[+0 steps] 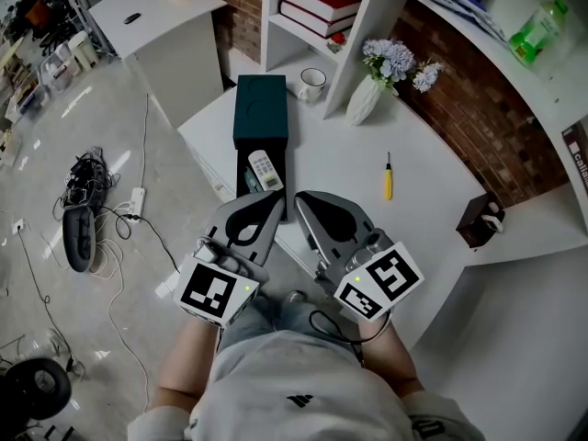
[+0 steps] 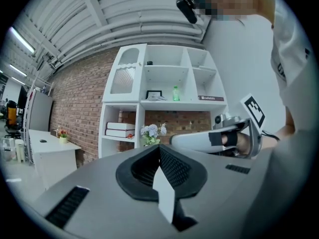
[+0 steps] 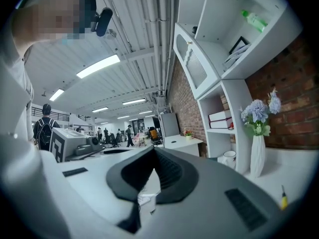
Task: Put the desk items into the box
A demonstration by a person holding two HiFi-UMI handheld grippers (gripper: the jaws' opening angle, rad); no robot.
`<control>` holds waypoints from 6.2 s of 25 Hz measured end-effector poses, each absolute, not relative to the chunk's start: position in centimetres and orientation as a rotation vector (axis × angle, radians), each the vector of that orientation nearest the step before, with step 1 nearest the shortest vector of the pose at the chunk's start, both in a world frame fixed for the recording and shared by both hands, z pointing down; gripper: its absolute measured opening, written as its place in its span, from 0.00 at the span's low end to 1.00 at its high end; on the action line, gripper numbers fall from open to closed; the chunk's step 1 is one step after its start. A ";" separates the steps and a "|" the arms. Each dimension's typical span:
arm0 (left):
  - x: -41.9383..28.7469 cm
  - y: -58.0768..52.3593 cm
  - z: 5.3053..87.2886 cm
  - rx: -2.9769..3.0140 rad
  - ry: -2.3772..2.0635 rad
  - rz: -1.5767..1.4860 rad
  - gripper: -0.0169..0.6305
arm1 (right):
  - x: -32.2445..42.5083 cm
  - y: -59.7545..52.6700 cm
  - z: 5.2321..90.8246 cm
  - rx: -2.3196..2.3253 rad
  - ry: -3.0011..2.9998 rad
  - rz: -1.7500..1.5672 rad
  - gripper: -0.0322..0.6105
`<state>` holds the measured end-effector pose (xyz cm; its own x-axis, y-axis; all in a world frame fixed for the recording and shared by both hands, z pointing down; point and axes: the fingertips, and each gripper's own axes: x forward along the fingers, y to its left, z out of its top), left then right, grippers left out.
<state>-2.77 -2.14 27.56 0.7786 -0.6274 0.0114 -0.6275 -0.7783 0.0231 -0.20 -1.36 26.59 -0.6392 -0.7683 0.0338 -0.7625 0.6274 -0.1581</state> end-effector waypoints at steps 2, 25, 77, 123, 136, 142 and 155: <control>-3.0 -2.5 27.6 2.935 -1.037 0.005 0.05 | -0.4 -1.7 26.6 -1.315 2.796 -0.250 0.06; 6.4 -3.0 27.7 3.068 -0.385 -0.019 0.05 | 9.5 -1.3 27.8 -1.888 2.398 -0.279 0.06; 24.9 -6.3 34.1 2.976 -0.098 0.144 0.05 | 30.3 -5.8 41.0 -2.191 2.247 -0.680 0.07; 24.0 -10.9 37.6 2.883 -0.292 0.208 0.05 | 33.0 -9.8 58.4 -2.343 2.373 -1.298 0.18; 23.2 -10.5 37.2 2.890 -0.304 0.207 0.05 | 32.6 -9.4 57.8 -2.341 2.352 -1.309 0.18; 22.6 -10.0 36.6 2.903 -0.309 0.192 0.05 | 31.8 -9.0 56.4 -2.333 2.366 -1.256 0.18; 20.4 -8.6 35.1 2.929 -0.322 0.152 0.05 | 29.4 -8.2 52.8 -2.302 2.371 -1.128 0.18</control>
